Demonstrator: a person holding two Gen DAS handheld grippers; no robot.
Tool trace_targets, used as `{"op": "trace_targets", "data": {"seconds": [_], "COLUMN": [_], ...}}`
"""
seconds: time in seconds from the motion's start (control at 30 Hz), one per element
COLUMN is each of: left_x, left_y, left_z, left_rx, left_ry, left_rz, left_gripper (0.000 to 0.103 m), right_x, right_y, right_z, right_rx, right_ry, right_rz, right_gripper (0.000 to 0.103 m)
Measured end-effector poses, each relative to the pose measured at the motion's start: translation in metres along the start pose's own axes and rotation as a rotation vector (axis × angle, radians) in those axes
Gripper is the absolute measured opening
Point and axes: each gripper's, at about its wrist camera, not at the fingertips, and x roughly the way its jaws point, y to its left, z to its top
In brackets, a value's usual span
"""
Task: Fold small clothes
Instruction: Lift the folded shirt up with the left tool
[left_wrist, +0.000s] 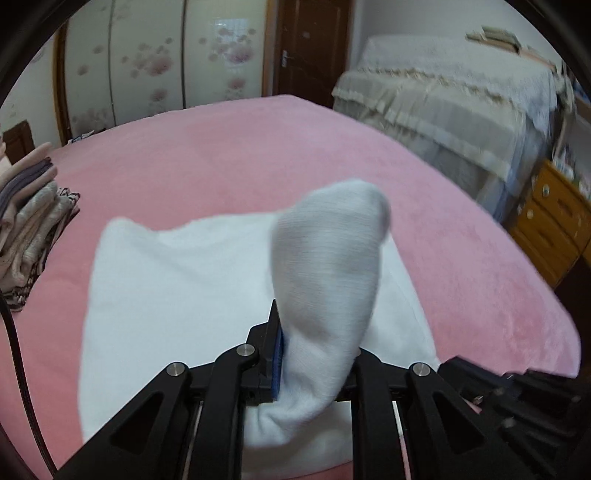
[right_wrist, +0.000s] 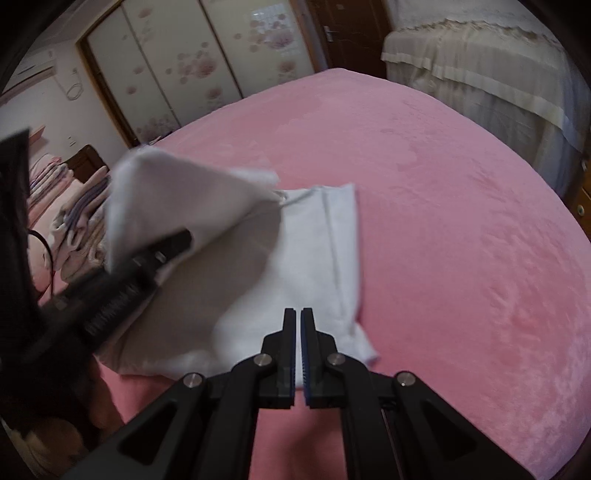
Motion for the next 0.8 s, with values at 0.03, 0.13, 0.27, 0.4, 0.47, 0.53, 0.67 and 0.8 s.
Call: {"op": "trace_targets", "data": {"seconds": [0.03, 0.13, 0.27, 0.4, 0.47, 0.53, 0.67, 0.8], "left_x": [0.004, 0.007, -0.006, -0.026, -0.027, -0.022, -0.003, 0.008], "left_y": [-0.006, -0.016, -0.01, -0.016, -0.026, -0.039, -0.053, -0.054], "left_z": [-0.005, -0.014, -0.007, 0.003, 0.004, -0.001, -0.016, -0.023], "left_rx": [0.026, 0.071, 0.037, 0.046, 0.077, 0.111, 0.145, 0.175], "left_ry": [0.005, 0.0, -0.054, -0.145, -0.155, -0.141, -0.091, -0.037], "left_rz": [0.01, 0.03, 0.014, -0.03, -0.043, -0.045, -0.037, -0.056], "left_gripper": [0.012, 0.012, 0.012, 0.012, 0.012, 0.012, 0.013, 0.029], "right_x": [0.001, 0.002, 0.005, 0.001, -0.002, -0.003, -0.002, 0.002], "right_y": [-0.005, -0.013, -0.018, -0.019, -0.02, -0.022, -0.029, -0.039], "right_z": [-0.002, -0.006, -0.004, 0.0, 0.0, 0.002, 0.002, 0.002], "right_rx": [0.009, 0.03, 0.046, 0.054, 0.053, 0.044, 0.047, 0.062], "right_ry": [0.007, 0.017, 0.013, -0.014, -0.022, -0.025, -0.014, 0.014], "right_rz": [-0.004, 0.007, 0.023, 0.041, 0.046, 0.039, 0.012, -0.006], "right_gripper": [0.003, 0.003, 0.003, 0.003, 0.003, 0.003, 0.003, 0.003]}}
